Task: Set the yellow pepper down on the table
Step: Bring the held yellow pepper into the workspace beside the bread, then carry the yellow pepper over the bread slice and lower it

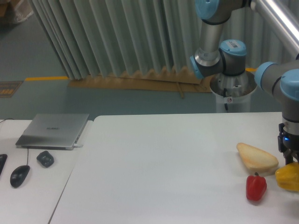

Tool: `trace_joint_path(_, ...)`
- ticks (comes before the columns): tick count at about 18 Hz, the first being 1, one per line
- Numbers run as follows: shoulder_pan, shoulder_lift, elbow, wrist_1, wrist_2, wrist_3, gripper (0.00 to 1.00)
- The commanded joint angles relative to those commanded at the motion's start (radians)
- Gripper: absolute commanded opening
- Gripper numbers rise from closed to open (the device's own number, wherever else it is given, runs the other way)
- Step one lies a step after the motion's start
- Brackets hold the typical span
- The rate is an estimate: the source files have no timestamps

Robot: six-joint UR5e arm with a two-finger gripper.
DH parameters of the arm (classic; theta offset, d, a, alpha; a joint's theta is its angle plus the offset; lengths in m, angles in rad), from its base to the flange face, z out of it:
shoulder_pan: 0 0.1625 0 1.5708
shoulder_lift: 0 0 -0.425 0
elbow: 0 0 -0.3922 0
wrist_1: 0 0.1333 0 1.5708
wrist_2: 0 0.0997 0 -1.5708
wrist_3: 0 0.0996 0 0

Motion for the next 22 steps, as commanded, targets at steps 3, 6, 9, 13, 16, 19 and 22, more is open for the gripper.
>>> trace_joint_path(3,-0.006,0.021,-0.063,0.0,0.017,-0.008,0.42)
trace_joint_path(6,-0.018,0.04,-0.098,-0.008,0.018,0.002,0.42)
trace_joint_path(9,-0.037,0.067,-0.147,-0.02,0.022,0.0,0.42)
trace_joint_path(13,-0.081,0.112,-0.199,-0.029,0.041,-0.025,0.42)
trace_joint_path(16,-0.087,0.124,-0.203,-0.038,0.041,-0.064,0.42)
trace_joint_path(19,-0.135,0.13,-0.21,-0.074,0.041,-0.115,0.42)
trace_joint_path(22,-0.176,0.144,-0.207,-0.072,0.046,-0.172,0.42)
